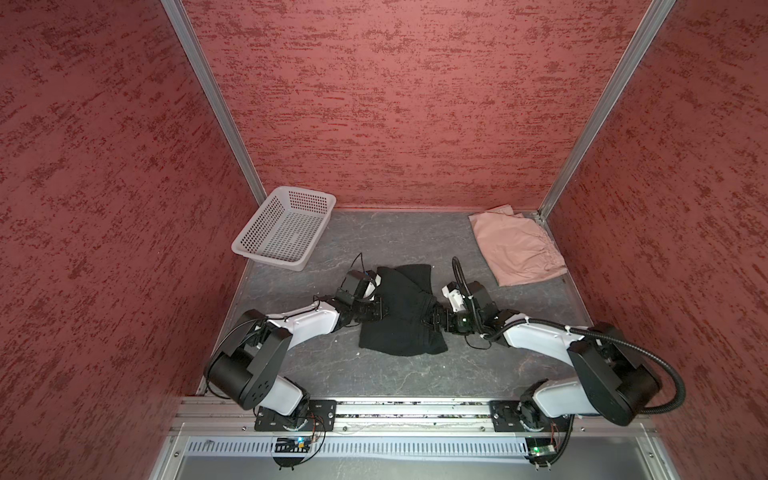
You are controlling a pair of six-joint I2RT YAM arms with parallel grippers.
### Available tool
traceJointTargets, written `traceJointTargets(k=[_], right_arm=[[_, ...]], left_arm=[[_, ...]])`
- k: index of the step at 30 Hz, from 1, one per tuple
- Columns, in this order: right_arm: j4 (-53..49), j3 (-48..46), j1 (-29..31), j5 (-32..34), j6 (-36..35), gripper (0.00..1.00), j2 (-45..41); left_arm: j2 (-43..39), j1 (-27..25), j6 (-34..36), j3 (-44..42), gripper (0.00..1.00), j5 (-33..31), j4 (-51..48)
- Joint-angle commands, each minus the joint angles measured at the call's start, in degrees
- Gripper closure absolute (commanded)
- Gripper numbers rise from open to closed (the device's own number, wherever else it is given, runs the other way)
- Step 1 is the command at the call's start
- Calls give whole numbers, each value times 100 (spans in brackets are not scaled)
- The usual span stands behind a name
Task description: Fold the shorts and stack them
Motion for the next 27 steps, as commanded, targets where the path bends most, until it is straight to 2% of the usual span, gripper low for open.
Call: traceJointTargets(k=[1,10,13,17,22,25,27], right_arm=[[192,63,-55,-123,87,1,284],[1685,-291,-48,-904,848,1,820],[2022,-404,-12,-951,1058,1,816],[1948,-319,209,-688,1041,3,956],[2479,-376,311,-560,1267,16,1387],[2607,-367,314,-389,1325,29,1389],[2638,-326,314,-307,1349,43,1323]], left_arm=[[209,-13,-130,-165,100,57,536],[742,-185,-456,-476,100,232,1201],[865,-276,-515,-461,100,238,1287],[986,-353,-601,-460,100,296,1412],[982,-416,-661,-438,100,326,1460],[856,-425,-654,-439,100,291,1380],[753,-427,-664,-454,100,274,1337]])
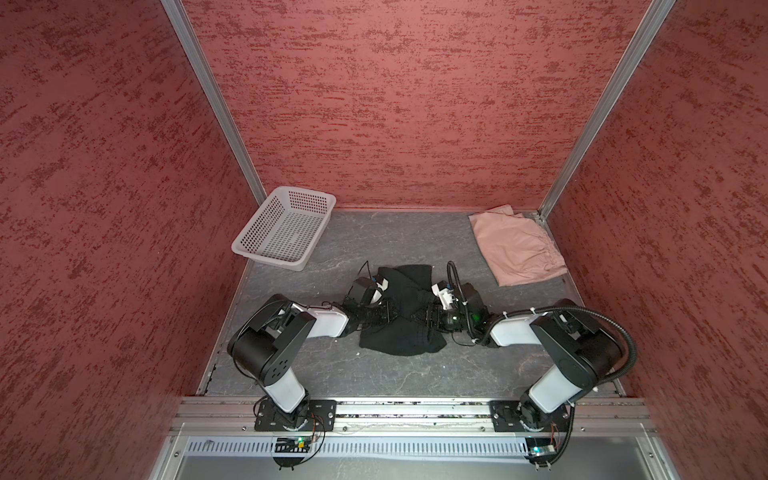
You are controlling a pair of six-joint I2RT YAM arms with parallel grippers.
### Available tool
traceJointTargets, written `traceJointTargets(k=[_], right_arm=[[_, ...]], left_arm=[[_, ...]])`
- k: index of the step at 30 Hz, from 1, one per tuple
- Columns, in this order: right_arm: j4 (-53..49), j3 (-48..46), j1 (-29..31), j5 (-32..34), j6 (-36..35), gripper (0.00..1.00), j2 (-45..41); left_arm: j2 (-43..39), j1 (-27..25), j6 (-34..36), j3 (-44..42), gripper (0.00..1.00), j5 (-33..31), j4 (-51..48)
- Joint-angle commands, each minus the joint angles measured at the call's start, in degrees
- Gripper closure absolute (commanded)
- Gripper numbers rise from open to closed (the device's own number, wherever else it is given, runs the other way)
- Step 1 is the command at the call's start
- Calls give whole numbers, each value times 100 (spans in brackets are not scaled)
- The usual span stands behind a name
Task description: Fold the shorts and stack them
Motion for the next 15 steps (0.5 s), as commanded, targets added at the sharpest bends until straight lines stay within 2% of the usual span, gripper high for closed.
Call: traceJointTargets(k=[1,6,7,9,12,14,15], right_arm=[[-21,-30,63,282,167,51,61],[-41,227,55,325,162,100,-25],[-147,308,45,341,115,100,-95],[-492,478,24,403,-53,100,-306],[-1231,866,-82,515,-422,100,-695],[-1613,1119,-237,520,-613,100,-933],[-1716,1217,-318,499,-666,100,-1023]], left_arm=[[-77,-111,-40,-133,100,58,-361],[-461,-94,74,112,100,-34,-824],[-602,-76,157,260,99,-114,-1097],[-929,23,418,625,83,-180,-1733],[-1627,153,798,1221,78,-565,-2902],[-2172,344,904,1461,68,-760,-3470],[-2398,470,915,1512,67,-777,-3648]])
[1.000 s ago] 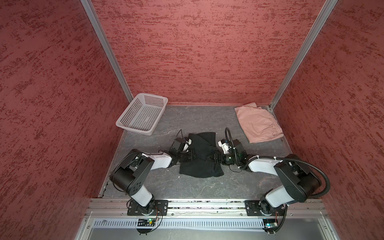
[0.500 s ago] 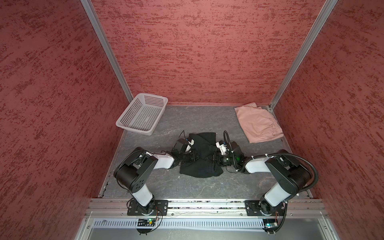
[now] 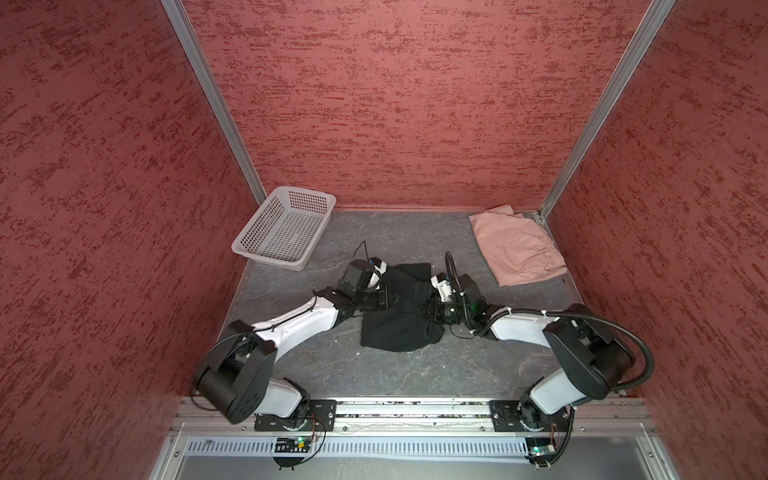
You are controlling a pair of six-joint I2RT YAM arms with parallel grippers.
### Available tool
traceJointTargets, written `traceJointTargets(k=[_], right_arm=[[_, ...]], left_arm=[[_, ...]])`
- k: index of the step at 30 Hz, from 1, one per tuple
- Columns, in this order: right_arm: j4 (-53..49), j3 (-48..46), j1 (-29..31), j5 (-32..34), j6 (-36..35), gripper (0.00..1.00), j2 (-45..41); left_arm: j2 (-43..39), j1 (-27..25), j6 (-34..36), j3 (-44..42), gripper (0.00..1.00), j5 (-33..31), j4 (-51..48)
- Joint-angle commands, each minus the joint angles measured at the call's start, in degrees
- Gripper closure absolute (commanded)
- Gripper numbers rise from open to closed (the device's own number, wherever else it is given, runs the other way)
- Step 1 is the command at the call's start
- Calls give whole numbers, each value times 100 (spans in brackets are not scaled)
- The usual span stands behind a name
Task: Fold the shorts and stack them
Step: 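Carry the shorts onto the pink garment with the right gripper while the left withdraws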
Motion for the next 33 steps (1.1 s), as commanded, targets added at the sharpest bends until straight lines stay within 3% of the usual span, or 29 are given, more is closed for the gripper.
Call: traceJointTargets(k=[1,5,10,13,19,21,27,33], right_arm=[[-442,498,-306,189,-413,100,-450],[-617,1027,-692,368,-655,100,-640],[-202,1753,-1195,934,-769,100,-526],[-53,2400,-1599,934,-852,100,-223],[-789,4349,-2228,1200,-1805,100,489],[-659,4614,-2554,1253,-1796,100,653],[311,4573,-3315,1551,-1934,100,901],[1399,3690,-4026,1510,-1950,100,967]], left_arm=[[-810,415,342,248,61,-314,-1249],[-1593,1023,363,105,0,-177,-1753],[-2244,1410,386,-181,1,-223,-2144],[-2464,1503,381,-256,1,-223,-2270],[-2697,1614,512,-296,1,-295,-2482],[-2734,1659,544,-323,1,-293,-2521],[-2767,1756,608,-442,1,-228,-2579],[-2919,1801,644,-579,1,-269,-2664]])
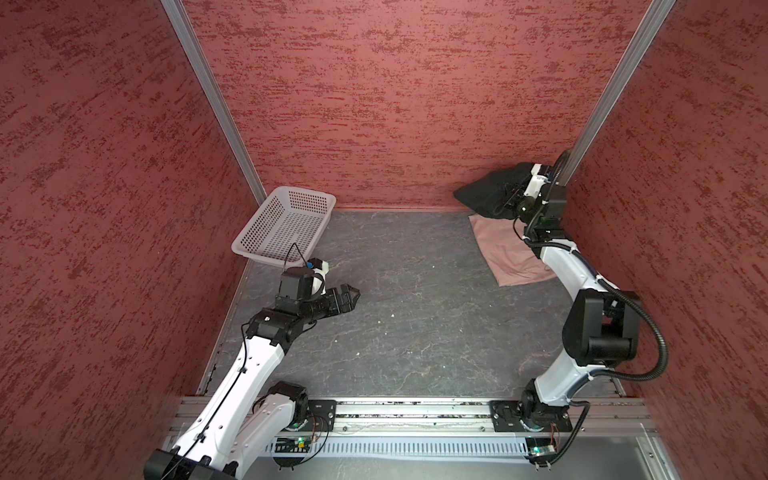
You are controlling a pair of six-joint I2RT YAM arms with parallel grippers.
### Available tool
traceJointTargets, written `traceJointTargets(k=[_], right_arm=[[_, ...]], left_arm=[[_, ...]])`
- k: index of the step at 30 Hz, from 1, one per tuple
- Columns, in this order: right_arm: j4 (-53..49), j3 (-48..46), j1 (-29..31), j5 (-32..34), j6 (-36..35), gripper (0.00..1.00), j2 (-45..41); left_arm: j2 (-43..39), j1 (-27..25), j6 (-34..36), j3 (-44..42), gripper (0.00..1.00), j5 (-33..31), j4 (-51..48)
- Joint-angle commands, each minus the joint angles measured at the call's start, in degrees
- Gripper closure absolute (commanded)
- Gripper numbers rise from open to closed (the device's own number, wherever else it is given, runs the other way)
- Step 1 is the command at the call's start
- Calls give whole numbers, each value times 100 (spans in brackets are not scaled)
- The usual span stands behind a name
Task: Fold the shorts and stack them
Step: 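Carry the shorts onto the pink garment with the right gripper while the left withdraws, then release the shorts on the pink garment and open the right gripper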
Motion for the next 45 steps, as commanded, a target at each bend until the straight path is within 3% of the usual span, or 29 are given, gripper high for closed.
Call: traceJointTargets(k=[1,7,14,15,17,20,30,37,41,45], right_arm=[[1560,-624,-388,41,149,100,-41],[3074,-2040,-895,-270,1563,100,381],[3400,-3339,-888,77,2301,100,412],[3427,-3496,-896,67,2395,94,414],[3405,-3734,-895,-40,2486,63,396],[3182,-4061,-892,72,2557,36,140],[-419,-2788,-900,1236,1076,9,-1427],[-1567,-1699,-889,668,542,13,-1642],[-1193,-1704,-836,247,557,31,-1720],[-344,-1603,-835,-757,624,64,-888]], left_arm=[[-153,62,97,-122,1,-38,-73],[-106,97,-9,-262,1,83,41],[-138,115,-28,-312,0,70,18],[-121,115,-27,-340,1,95,47],[-84,123,-41,-374,0,129,92],[-18,130,-42,-376,1,166,86],[-101,224,15,-366,1,4,14],[-446,310,15,-363,1,-484,191],[-426,360,18,-302,1,-718,201],[-531,370,74,-464,1,-1455,598]])
